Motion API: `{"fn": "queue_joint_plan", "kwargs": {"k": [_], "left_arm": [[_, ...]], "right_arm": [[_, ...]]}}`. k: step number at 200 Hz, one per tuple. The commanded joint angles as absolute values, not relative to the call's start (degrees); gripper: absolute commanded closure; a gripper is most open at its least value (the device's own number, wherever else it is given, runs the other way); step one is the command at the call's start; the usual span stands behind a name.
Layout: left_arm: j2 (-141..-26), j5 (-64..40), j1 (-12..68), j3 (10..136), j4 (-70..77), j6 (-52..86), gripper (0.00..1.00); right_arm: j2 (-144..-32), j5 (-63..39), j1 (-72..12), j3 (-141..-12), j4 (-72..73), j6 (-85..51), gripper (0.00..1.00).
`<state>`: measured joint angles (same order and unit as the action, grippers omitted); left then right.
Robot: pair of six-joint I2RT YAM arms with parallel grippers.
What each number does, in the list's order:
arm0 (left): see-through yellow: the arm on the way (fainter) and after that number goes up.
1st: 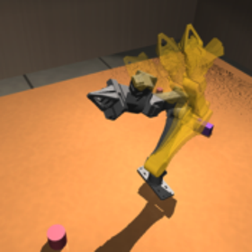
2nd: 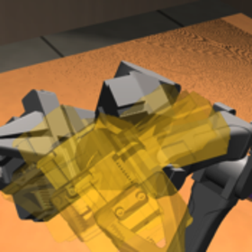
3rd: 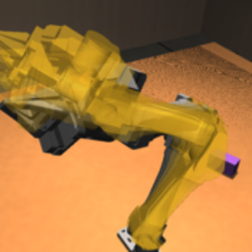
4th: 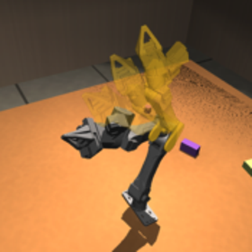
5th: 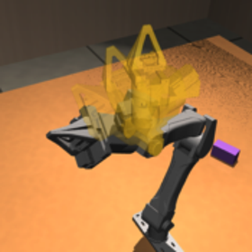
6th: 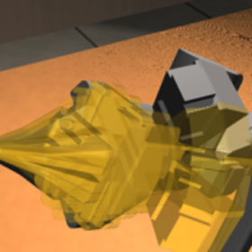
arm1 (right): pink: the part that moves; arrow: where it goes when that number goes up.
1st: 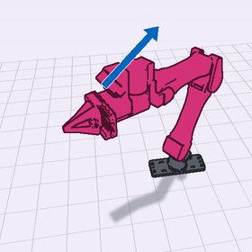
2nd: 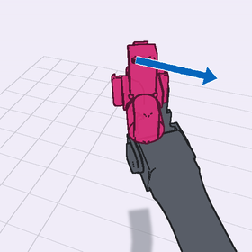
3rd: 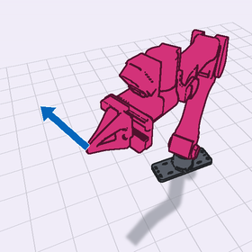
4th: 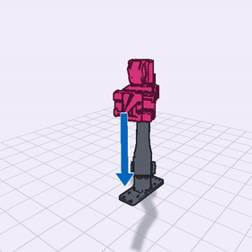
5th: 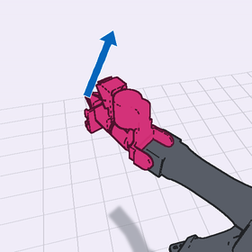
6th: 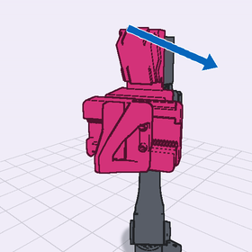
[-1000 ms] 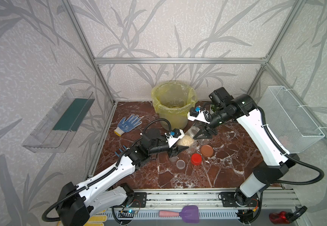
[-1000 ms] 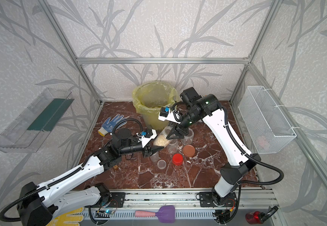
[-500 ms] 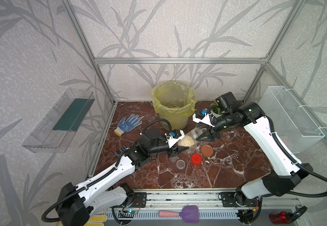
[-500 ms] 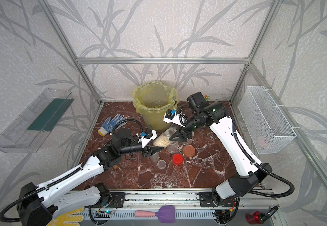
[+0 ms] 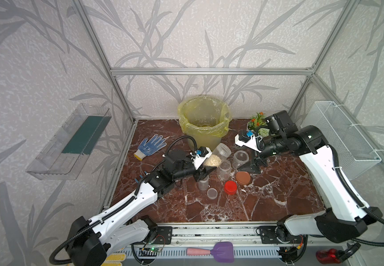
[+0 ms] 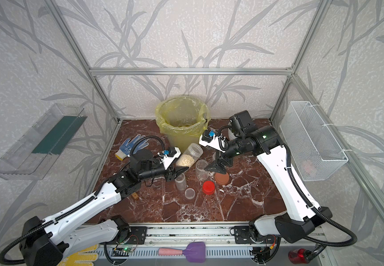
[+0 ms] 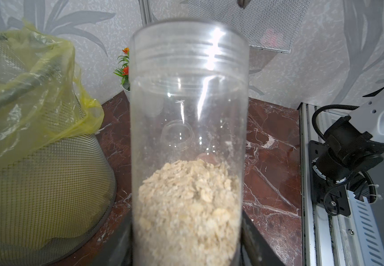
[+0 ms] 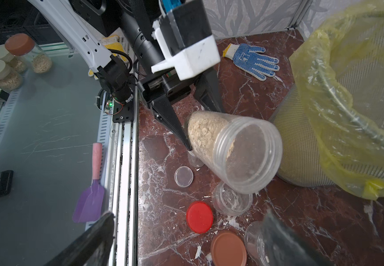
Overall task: Empty expired oatmeal from jars
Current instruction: Unscrew the lid from the jar.
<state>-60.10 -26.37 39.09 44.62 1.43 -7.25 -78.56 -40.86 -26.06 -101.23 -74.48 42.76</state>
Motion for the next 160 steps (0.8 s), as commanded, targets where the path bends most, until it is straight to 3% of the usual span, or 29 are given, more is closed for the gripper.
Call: {"fn": "queue_joint_plan", "kwargs": {"k": [1, 42, 79, 117, 160], "left_arm": [[-57.7, -25.4, 39.1, 44.7, 3.0, -6.4, 1.00], [-57.4, -24.0, 39.5, 46.0, 1.0, -8.9, 1.00], [-57.3, -16.3, 41.0, 45.6, 2.0, -11.2, 1.00], [-56.9, -10.8, 42.5, 46.2, 2.1, -13.4, 1.00], [-57.9, -8.8, 44.1, 47.2, 1.5, -15.1, 1.00]], "right_arm": [[-76.1, -40.8, -25.3, -98.4, -69.9, 37.8, 0.01], [-73.6, -39.8, -25.2, -96.7, -60.4, 12.5, 0.01], [-72.2, -42.4, -25.8, -92.4, -51.7, -13.9, 0.01], [-68.6, -24.6, -32.2, -86.0, -46.4, -37.8, 0.01], [-69.4, -19.1, -32.9, -85.1, -41.5, -46.8, 0.07]]}}
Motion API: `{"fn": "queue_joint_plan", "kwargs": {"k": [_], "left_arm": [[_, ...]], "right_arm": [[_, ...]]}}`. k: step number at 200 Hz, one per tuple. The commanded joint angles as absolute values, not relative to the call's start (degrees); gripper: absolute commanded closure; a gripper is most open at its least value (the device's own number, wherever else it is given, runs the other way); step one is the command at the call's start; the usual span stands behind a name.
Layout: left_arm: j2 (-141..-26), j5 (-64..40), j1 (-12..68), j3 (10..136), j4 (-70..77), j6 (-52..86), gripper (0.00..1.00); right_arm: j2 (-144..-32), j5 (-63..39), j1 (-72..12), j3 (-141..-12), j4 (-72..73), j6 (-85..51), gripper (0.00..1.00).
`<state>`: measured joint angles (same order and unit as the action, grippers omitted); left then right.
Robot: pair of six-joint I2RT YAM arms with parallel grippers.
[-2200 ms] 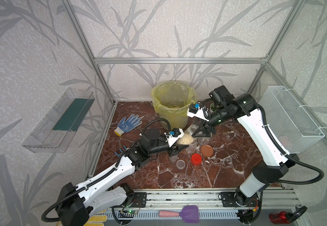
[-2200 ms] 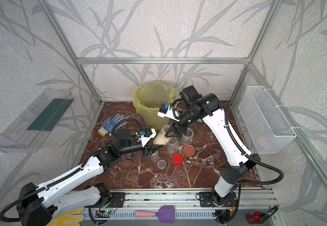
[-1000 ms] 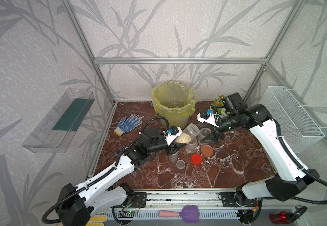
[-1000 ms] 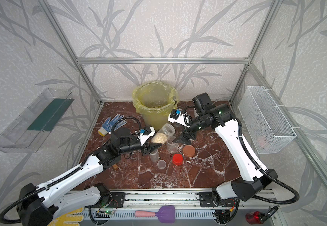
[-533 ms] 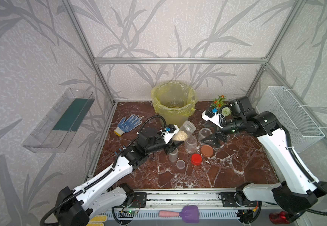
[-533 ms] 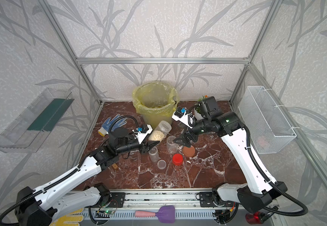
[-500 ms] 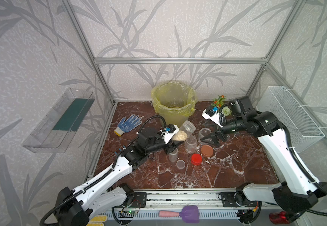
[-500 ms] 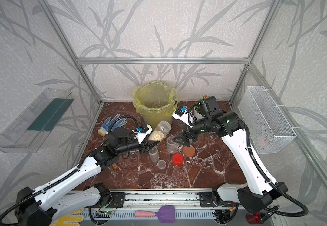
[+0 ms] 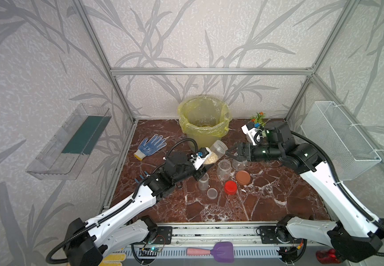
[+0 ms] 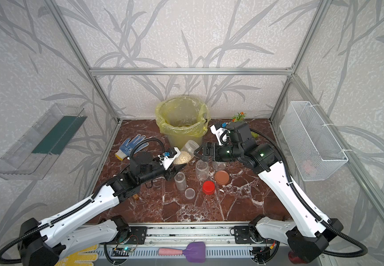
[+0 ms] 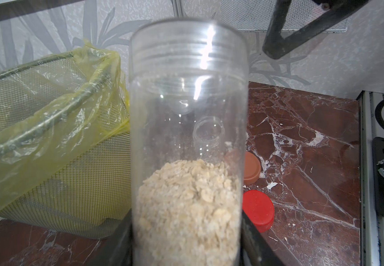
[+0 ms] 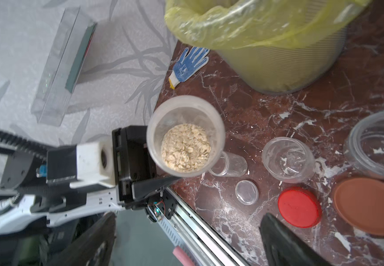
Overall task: Empty expired oatmeal from jars
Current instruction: Unscrew the lid from the jar.
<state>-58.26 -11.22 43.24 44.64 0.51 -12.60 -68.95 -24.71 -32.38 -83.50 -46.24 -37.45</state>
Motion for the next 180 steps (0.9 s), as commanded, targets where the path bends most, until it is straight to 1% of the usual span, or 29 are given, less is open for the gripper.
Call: {"fn": "queue_joint_plan", "kwargs": {"k": [1, 43, 87, 121, 180], "left_arm": [[-58.0, -8.7, 44.0, 47.2, 1.4, -15.2, 1.00], [-58.4, -7.7, 44.8, 47.8, 0.5, -16.0, 1.00], [-58.0, -7.4, 44.9, 47.7, 0.0, -16.3, 1.00], [-57.6, -7.1, 45.0, 47.6, -0.1, -16.4, 1.00], [-57.1, -7.3, 44.9, 47.4, 0.0, -16.3, 1.00]], "right_arm": [[-69.5, -19.1, -32.9, -85.3, -41.5, -46.8, 0.07], [-76.7, -21.8, -34.5, -92.4, -44.8, -43.9, 0.07], [-82.2, -19.6, -36.2, -97.7, -49.8, -40.9, 0.07], [-83.2, -18.5, -36.4, -98.0, -50.7, -40.1, 0.08], [-84.3, -21.6, -36.4, -96.1, -48.9, -40.9, 0.12]]}}
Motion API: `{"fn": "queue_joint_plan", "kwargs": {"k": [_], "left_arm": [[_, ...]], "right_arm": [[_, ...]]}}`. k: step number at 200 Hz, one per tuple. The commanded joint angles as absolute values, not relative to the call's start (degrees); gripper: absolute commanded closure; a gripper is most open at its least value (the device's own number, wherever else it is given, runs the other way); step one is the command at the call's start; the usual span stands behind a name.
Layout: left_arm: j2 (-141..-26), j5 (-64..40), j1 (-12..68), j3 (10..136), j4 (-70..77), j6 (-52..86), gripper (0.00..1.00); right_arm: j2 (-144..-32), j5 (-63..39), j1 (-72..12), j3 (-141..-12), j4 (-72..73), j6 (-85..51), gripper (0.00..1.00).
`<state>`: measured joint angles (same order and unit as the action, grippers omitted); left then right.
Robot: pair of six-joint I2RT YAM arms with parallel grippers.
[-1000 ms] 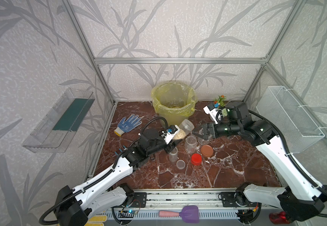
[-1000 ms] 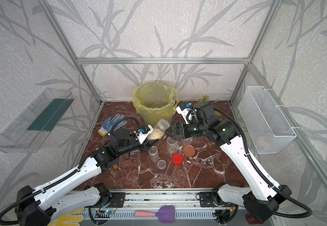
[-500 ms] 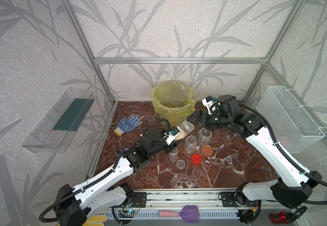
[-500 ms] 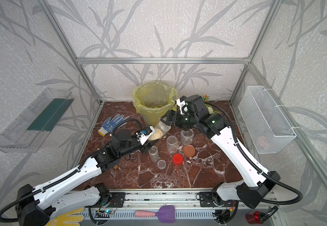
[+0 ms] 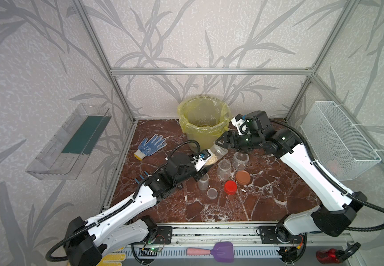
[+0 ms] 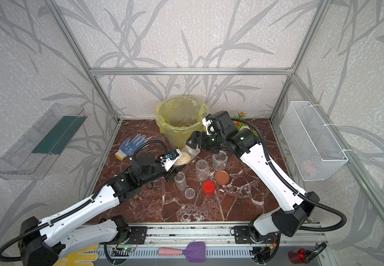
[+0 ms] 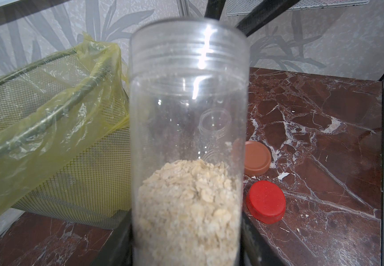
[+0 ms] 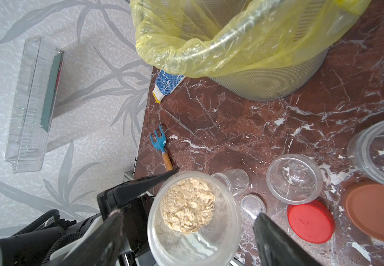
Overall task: Empty expired oatmeal from jars
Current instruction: Unscrew the lid from the jar, then open the lid of the jar.
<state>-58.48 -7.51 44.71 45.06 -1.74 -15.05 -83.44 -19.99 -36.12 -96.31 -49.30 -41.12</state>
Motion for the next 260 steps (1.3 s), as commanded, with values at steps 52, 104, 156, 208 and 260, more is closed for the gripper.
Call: {"fn": "queue_joint_plan", "kwargs": {"k": [52, 104, 156, 208, 260], "left_arm": [[-56.8, -7.2, 44.9, 47.3, 0.1, -16.5, 1.00], [-57.0, -6.9, 45.0, 47.2, 0.1, -16.6, 1.00], [-56.6, -8.4, 44.6, 46.7, -0.3, -14.7, 1.00], [-55.6, -26.2, 34.4, 35.7, 13.8, 2.6, 1.00], [-56.1, -25.1, 31.6, 35.3, 12.7, 2.1, 1.00]], "right_arm": [[-85.4, -22.9, -36.6, -95.9, -48.8, -40.7, 0.16], [-84.8, -23.9, -36.6, -94.8, -47.0, -41.2, 0.33], [-83.9, -27.7, -36.6, -94.3, -44.0, -37.1, 0.76], [-89.0, -56.3, -33.2, -106.3, -53.1, -9.2, 1.00], [-97.0, -61.8, -30.5, -124.9, -73.0, 9.9, 1.00]]}}
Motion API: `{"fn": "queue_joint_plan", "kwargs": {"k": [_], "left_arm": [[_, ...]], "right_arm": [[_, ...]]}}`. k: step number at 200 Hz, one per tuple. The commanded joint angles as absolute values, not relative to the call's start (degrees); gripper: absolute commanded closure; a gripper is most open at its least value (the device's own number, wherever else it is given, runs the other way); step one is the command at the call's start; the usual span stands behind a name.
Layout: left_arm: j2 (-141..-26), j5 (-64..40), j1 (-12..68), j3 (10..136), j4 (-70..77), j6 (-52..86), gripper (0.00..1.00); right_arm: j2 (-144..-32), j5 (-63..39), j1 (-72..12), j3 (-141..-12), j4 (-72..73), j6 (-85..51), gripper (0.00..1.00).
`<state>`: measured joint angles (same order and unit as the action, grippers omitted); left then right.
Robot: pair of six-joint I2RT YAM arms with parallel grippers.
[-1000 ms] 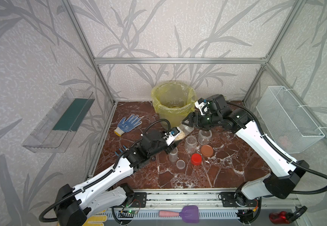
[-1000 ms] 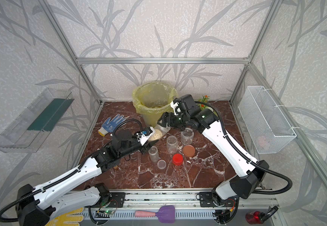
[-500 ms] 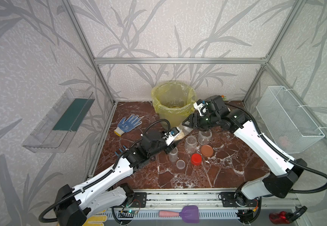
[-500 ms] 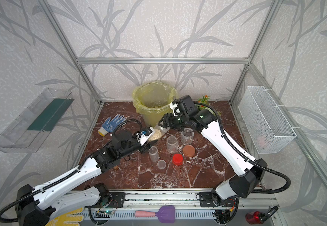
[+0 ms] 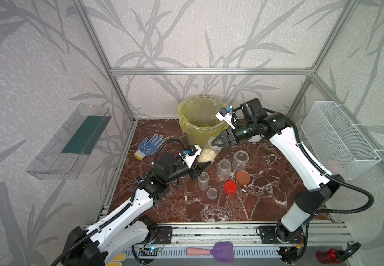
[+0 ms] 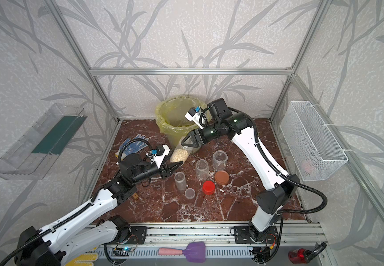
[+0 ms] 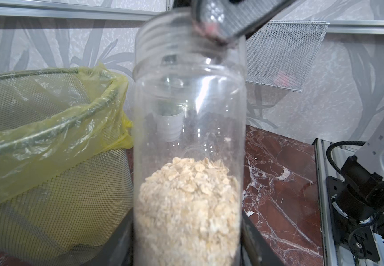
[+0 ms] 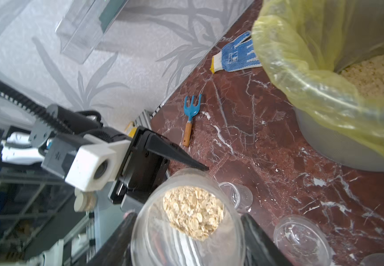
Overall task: Empty expired oatmeal from jars
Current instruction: Open the lid of the jar.
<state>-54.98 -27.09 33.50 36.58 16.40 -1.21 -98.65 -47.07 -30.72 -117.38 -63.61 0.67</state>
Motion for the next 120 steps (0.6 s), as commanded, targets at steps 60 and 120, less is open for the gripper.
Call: {"fn": "queue_joint_plan", "kwargs": {"k": [60, 120], "left_arm": [[-50.6, -22.8, 31.4, 33.9, 12.5, 3.4, 1.00], [-43.8, -21.5, 31.4, 31.9, 11.1, 6.4, 1.00]], "right_arm": [[-100.5, -54.5, -31.2, -133.1, -84.8, 26.1, 1.00], [-100.9, -48.7, -31.1, -135.4, -87.0, 37.1, 1.00]]}}
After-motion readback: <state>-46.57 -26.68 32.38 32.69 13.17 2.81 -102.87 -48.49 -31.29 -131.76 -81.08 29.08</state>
